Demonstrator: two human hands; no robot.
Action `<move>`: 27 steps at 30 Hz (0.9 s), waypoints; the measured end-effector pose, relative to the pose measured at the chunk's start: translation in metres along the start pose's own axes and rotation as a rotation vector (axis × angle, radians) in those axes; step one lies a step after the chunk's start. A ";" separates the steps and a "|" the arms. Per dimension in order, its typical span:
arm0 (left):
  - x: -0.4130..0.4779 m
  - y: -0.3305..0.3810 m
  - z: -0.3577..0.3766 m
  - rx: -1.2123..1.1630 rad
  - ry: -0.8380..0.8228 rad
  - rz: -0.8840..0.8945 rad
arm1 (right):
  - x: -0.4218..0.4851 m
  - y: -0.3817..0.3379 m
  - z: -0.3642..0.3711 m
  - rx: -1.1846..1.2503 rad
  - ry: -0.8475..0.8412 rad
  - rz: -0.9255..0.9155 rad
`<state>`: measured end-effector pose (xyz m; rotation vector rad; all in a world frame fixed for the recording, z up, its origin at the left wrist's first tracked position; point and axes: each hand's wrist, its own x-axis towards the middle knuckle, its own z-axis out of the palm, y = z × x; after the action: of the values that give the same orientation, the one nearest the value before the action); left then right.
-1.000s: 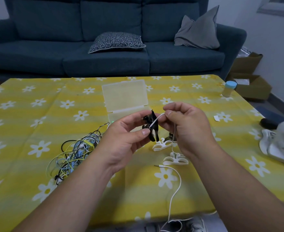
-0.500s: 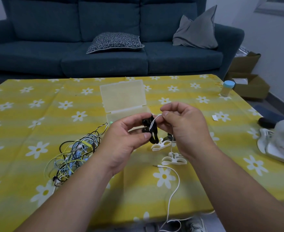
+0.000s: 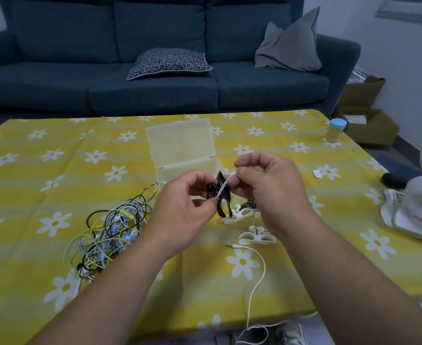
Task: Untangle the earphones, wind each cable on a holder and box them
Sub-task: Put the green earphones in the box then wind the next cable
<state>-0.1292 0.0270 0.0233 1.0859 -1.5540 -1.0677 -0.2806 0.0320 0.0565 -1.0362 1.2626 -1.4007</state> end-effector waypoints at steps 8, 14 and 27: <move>0.002 -0.002 -0.002 0.011 -0.024 -0.012 | 0.001 -0.002 -0.001 -0.121 -0.055 -0.007; 0.001 -0.003 -0.005 0.029 -0.081 -0.017 | 0.007 -0.005 -0.011 -0.436 -0.050 -0.128; -0.005 0.010 -0.004 -0.062 -0.165 -0.016 | 0.015 -0.001 -0.018 -0.478 -0.020 -0.128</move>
<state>-0.1261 0.0334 0.0323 0.9901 -1.6324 -1.2336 -0.3008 0.0202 0.0559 -1.4694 1.5817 -1.2013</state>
